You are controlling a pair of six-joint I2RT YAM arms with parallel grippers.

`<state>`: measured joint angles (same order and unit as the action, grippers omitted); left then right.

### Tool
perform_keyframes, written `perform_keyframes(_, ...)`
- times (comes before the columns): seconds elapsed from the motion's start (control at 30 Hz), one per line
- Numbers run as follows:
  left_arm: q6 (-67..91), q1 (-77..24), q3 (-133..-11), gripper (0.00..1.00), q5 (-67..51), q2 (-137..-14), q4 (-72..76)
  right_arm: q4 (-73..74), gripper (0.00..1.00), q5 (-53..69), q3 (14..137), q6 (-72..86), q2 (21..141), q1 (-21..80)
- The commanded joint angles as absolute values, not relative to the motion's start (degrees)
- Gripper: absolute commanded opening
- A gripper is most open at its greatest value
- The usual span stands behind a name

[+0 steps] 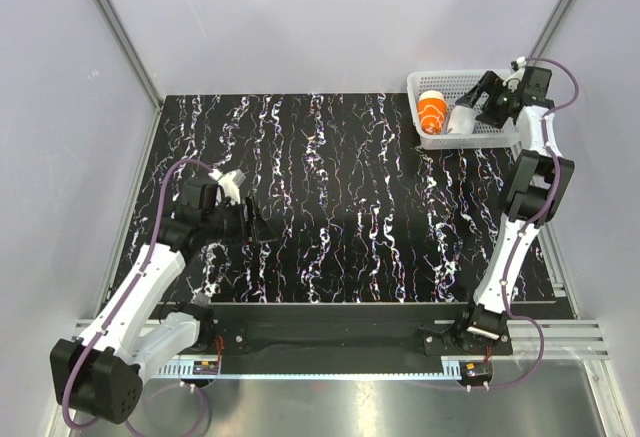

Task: Roll the towels
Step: Place the rolled towel into the container

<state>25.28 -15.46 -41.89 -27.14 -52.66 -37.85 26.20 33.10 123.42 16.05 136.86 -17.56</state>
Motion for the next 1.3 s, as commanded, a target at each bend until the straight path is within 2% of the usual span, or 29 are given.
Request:
perform_keyframes(0.0,24.79,-15.64,-42.63,0.61,-27.42,-51.42,-36.74,23.38,1.0,35.68,121.04,17.49,129.92,-17.05)
perform_keyframes(0.47,24.7,-15.73,-42.54,0.61,-27.42,-49.57,-36.48,17.49,1.0,36.21,102.93,18.9,112.86,-12.75)
perform_keyframes(0.77,24.79,-16.0,-42.54,0.61,-26.98,-47.55,-36.47,21.71,1.0,29.72,93.88,15.03,100.03,-5.98)
perform_keyframes(1.13,25.05,-16.35,-42.63,0.61,-25.32,-45.44,-36.39,21.36,1.0,28.47,75.51,17.65,77.1,-0.26)
perform_keyframes(1.27,26.19,-16.26,-42.37,0.62,-21.1,-43.86,-34.9,19.6,1.0,30.23,68.05,20.21,68.4,2.19)
